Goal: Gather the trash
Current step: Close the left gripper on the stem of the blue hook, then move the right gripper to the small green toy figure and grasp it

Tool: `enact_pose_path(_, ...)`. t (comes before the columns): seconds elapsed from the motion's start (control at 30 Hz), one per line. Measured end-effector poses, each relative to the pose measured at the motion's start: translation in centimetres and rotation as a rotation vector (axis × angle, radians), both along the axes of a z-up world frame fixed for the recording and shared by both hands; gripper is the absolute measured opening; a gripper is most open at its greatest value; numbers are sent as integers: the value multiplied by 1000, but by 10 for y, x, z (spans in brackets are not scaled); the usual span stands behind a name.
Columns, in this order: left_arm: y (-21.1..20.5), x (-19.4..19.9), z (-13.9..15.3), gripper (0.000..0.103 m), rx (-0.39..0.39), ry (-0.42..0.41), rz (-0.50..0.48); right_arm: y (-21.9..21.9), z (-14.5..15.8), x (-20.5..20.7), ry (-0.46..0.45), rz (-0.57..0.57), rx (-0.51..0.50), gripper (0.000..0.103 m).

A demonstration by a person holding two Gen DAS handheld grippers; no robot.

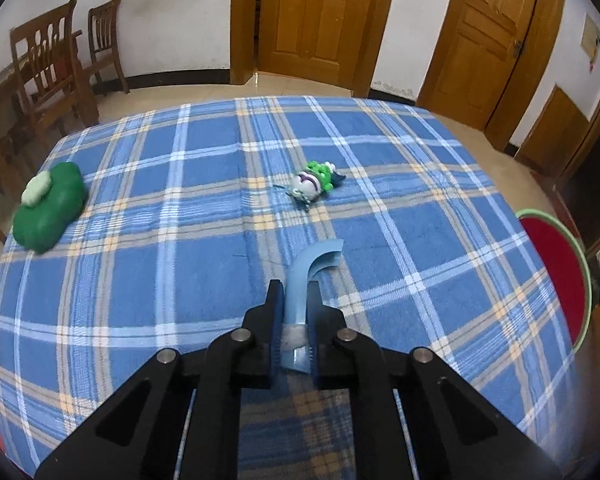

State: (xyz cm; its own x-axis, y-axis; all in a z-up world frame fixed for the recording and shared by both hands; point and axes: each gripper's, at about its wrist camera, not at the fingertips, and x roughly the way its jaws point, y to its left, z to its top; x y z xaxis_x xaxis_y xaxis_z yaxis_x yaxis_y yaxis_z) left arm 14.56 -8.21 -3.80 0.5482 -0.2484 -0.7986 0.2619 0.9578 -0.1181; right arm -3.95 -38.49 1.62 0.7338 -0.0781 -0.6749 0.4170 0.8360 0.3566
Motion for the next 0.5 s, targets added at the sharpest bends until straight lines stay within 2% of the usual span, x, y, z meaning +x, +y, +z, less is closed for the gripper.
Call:
enact_pose_path(0.2,23,2,19,10,-27,-39,51,22,17,13,-11,69,-6,78)
enact_pose_path(0.5,63,15,42,10,-14,-73,157,55,54,48,-38,187,-21,78)
